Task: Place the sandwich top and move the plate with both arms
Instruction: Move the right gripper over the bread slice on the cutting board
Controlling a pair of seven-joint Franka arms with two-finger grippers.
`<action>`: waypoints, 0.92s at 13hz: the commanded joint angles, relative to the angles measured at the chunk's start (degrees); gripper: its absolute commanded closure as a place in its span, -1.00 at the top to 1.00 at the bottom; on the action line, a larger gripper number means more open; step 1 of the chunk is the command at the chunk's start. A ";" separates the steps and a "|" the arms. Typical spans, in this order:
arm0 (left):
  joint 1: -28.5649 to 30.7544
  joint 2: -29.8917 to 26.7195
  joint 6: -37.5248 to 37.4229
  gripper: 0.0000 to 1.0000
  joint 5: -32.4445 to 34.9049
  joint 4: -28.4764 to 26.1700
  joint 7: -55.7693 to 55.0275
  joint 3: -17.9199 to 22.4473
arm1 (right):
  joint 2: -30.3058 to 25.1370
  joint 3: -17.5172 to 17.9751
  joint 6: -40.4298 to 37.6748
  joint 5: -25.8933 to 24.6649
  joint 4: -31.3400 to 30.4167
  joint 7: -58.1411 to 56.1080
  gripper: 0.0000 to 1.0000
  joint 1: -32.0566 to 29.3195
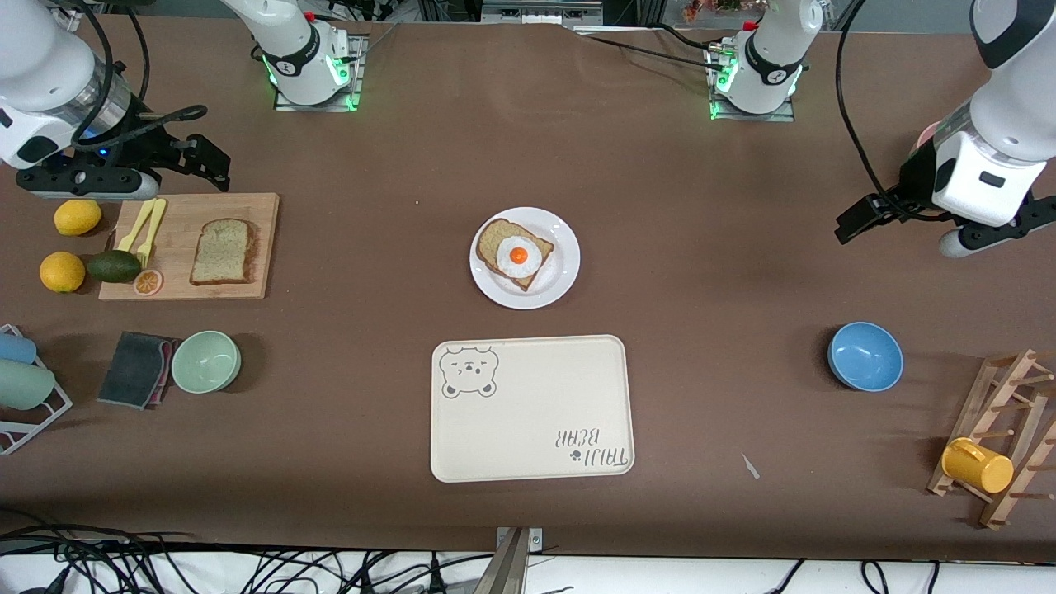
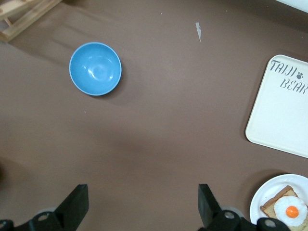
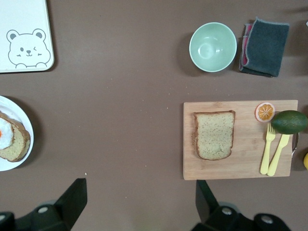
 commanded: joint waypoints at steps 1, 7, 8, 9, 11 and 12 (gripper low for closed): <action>2.45 0.04 -0.25 1.00 -0.81 1.31 5.65 0.06 | -1.85 0.71 0.97 0.97 -2.84 0.19 1.00 -1.11; 4.39 1.43 -0.42 1.00 -0.89 3.59 6.36 0.15 | -1.32 0.54 8.59 0.27 -12.22 -0.60 1.00 -1.20; 4.39 2.31 -0.42 1.00 -0.89 4.47 6.36 0.15 | -1.41 0.54 12.63 0.18 -15.65 -0.60 1.00 -1.28; 4.39 2.93 -0.42 1.00 -0.89 4.65 6.10 0.15 | -1.32 0.45 16.41 0.00 -18.99 -0.52 1.00 -1.72; 6.05 3.02 -0.60 1.00 -0.89 4.56 5.92 0.24 | -0.97 0.45 24.66 -2.01 -26.19 -0.52 1.00 -2.77; 7.02 2.94 -0.60 1.00 -0.98 4.56 6.01 0.06 | -0.36 0.36 27.93 -3.33 -28.58 -0.52 1.00 -3.21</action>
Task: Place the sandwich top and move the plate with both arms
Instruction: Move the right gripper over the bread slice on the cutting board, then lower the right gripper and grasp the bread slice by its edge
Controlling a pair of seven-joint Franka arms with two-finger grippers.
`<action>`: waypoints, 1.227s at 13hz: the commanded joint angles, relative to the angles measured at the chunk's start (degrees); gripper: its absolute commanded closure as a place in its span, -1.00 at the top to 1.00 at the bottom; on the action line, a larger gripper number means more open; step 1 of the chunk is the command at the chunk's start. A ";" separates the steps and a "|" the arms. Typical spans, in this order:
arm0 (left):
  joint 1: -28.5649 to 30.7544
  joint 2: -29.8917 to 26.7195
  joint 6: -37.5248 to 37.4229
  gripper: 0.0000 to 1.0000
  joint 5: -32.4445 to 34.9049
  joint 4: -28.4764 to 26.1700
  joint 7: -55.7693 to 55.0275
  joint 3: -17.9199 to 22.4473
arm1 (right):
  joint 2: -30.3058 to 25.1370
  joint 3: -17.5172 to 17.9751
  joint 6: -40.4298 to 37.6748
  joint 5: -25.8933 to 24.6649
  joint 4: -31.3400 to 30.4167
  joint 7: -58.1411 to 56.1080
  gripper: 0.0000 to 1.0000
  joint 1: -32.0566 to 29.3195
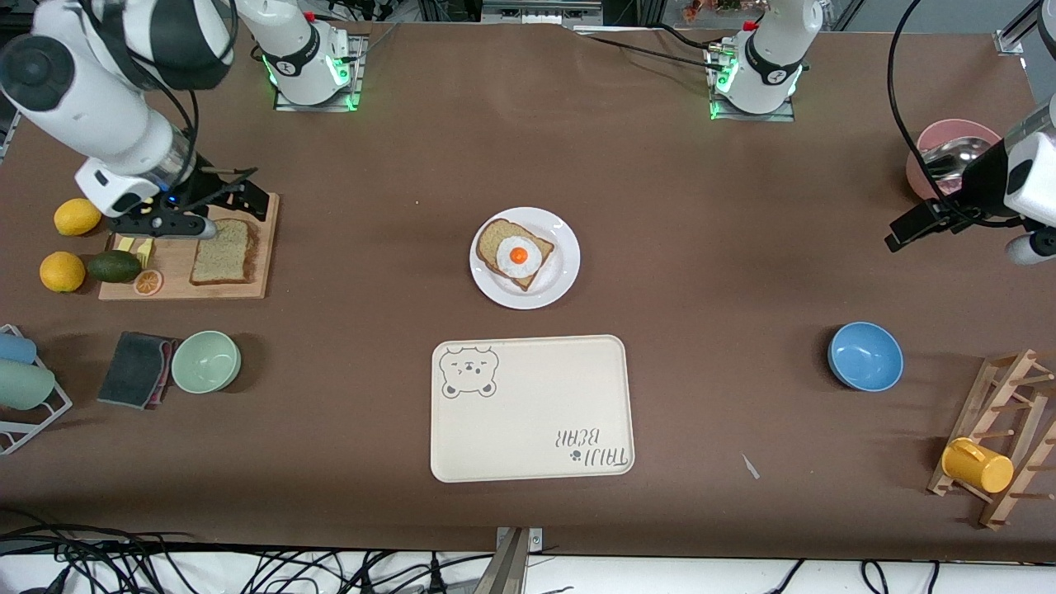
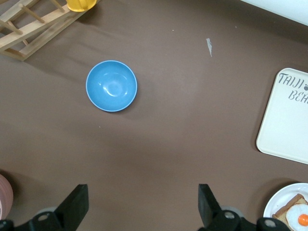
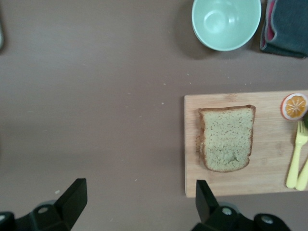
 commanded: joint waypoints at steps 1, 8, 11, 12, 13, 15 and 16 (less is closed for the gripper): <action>2.24 0.99 -0.69 1.00 -0.81 2.03 1.12 -0.55 | -0.18 0.46 8.84 -3.64 -8.28 -0.28 1.00 -2.55; -5.90 0.81 -1.83 1.00 -0.80 2.12 1.83 6.27 | 10.53 0.29 16.43 -16.63 -11.91 4.27 0.89 -5.73; -9.61 1.07 -1.65 1.00 -0.80 2.03 4.98 9.37 | 13.97 -0.50 19.85 -25.79 -11.91 10.52 0.86 -6.08; -11.80 0.99 -1.57 1.00 -0.80 2.03 5.60 12.60 | 14.23 -0.42 19.86 -25.89 -11.91 10.62 0.80 -6.08; -12.69 0.99 -1.39 1.00 -0.98 2.03 5.78 14.03 | 14.59 -0.59 19.86 -26.07 -11.73 10.53 0.76 -6.16; -12.70 0.73 -1.74 1.00 -1.33 0.81 5.17 14.66 | 16.25 -1.90 21.60 -29.30 -11.38 10.88 0.72 -6.17; -12.70 0.81 -1.74 1.00 -1.07 0.02 5.34 14.66 | 17.30 -2.26 22.05 -30.10 -11.21 12.10 0.69 -6.17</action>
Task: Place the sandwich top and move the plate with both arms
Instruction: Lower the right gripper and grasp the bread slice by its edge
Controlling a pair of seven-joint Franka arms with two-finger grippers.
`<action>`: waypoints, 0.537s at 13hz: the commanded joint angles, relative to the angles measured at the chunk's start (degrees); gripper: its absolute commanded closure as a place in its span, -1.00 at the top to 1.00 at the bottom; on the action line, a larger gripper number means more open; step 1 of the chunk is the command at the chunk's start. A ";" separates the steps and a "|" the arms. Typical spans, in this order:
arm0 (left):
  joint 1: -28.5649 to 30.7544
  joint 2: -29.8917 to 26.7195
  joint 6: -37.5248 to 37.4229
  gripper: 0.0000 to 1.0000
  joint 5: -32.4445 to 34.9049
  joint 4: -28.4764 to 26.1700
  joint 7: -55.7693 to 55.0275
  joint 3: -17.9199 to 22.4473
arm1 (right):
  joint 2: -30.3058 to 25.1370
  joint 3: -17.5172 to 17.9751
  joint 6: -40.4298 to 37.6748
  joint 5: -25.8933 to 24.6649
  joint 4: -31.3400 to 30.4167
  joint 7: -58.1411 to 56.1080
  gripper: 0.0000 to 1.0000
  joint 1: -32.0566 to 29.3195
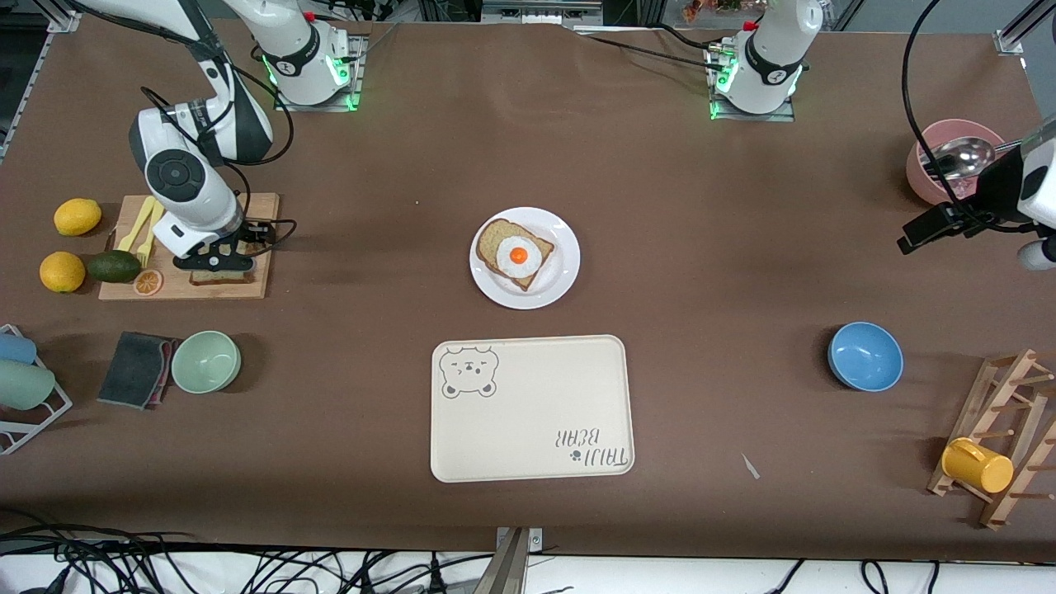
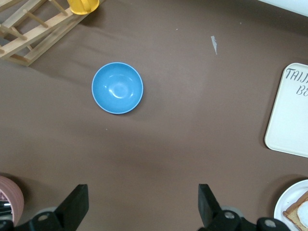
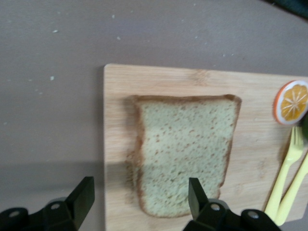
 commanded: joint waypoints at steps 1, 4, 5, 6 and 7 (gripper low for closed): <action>-1.08 0.37 -0.82 1.00 -0.81 -1.07 1.43 1.15 | 2.58 -0.50 2.00 -3.32 0.87 2.61 0.58 -0.70; -1.08 -0.86 -0.99 1.00 0.33 -5.11 1.78 0.98 | 4.07 -1.81 4.02 -3.58 0.87 2.70 0.37 -0.70; -0.99 -0.86 -1.26 1.00 0.43 -5.21 1.78 0.89 | 4.51 -2.77 5.33 -3.50 0.87 2.70 0.31 -0.70; -0.73 -0.86 -1.26 1.00 0.43 -5.21 1.78 0.89 | 4.78 -3.31 5.95 -3.58 0.87 2.70 0.29 -0.70; -0.64 -0.95 -1.26 1.00 0.43 -5.13 1.78 0.89 | 4.96 -3.31 5.96 -3.58 0.79 2.70 0.26 -0.70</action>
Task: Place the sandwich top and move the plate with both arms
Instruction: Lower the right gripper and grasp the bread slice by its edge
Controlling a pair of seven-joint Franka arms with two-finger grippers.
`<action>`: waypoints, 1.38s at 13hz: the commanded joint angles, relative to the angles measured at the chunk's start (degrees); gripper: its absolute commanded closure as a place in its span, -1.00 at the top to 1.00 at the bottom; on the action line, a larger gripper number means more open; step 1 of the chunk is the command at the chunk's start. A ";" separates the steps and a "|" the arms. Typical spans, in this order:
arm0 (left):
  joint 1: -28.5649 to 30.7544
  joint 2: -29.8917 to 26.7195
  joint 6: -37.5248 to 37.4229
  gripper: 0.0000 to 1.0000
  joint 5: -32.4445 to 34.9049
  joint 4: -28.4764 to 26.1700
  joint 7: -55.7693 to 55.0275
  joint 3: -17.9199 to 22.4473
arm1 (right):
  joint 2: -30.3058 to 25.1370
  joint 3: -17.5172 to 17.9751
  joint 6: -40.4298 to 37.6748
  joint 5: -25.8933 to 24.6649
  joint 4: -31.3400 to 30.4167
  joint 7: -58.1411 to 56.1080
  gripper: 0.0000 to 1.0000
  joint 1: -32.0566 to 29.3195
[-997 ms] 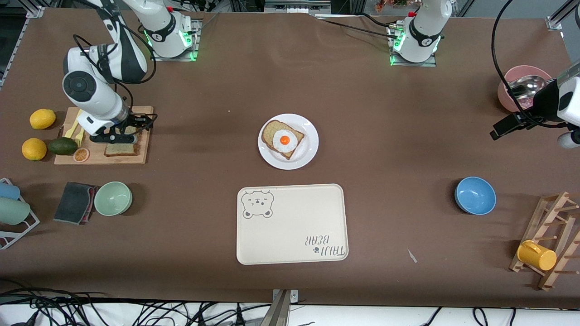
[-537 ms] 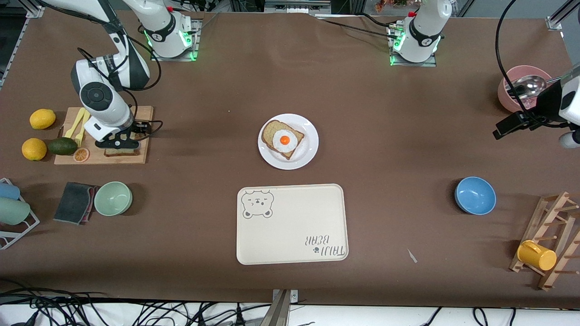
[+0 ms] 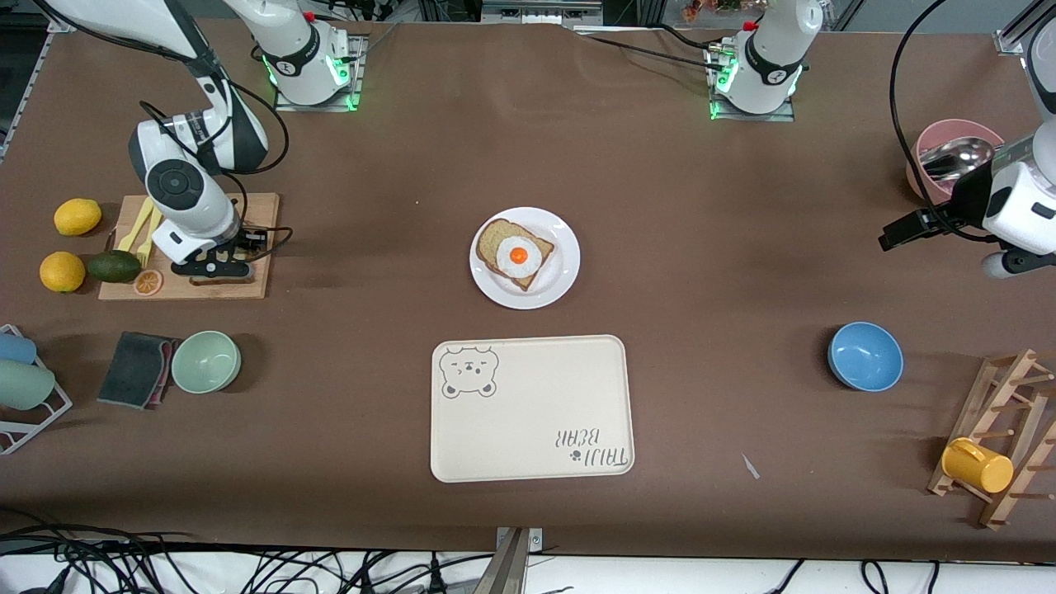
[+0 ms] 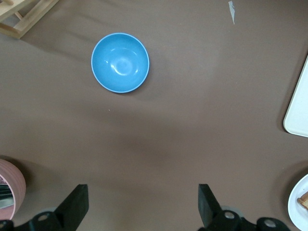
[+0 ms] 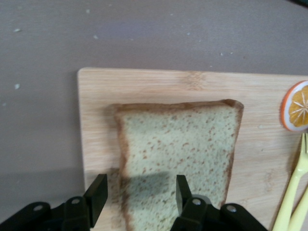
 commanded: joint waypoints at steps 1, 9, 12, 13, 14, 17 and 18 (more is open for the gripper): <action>-0.20 -1.45 -0.51 1.00 0.42 -0.75 1.44 0.57 | 1.01 -0.27 1.15 -1.55 0.51 1.12 0.22 -0.52; -0.19 -2.60 0.89 1.00 0.51 -0.92 1.53 0.39 | 1.36 0.00 0.62 -1.11 0.42 3.49 -0.54 -0.26; -0.37 -2.51 1.86 1.00 4.26 -1.10 1.70 -0.31 | 0.57 0.08 -1.56 -1.20 0.33 2.53 -1.00 -0.26; -0.37 -2.51 1.86 1.00 4.63 -1.01 2.57 -0.49 | -0.13 0.08 -2.10 -1.20 0.25 1.31 -1.00 -0.26; -0.20 -2.42 1.86 1.00 4.55 -0.84 5.28 -0.49 | -0.57 0.17 -2.28 -1.20 0.25 -0.27 -1.00 -0.26; 1.12 -1.90 1.95 1.00 3.15 -0.40 8.73 -0.22 | -2.76 0.35 -3.07 -1.20 0.33 -2.47 -1.00 -0.26; 1.47 -1.89 2.39 1.00 1.40 -0.31 8.73 -0.05 | -4.42 0.43 -3.16 -1.20 0.07 -4.31 -1.00 -0.26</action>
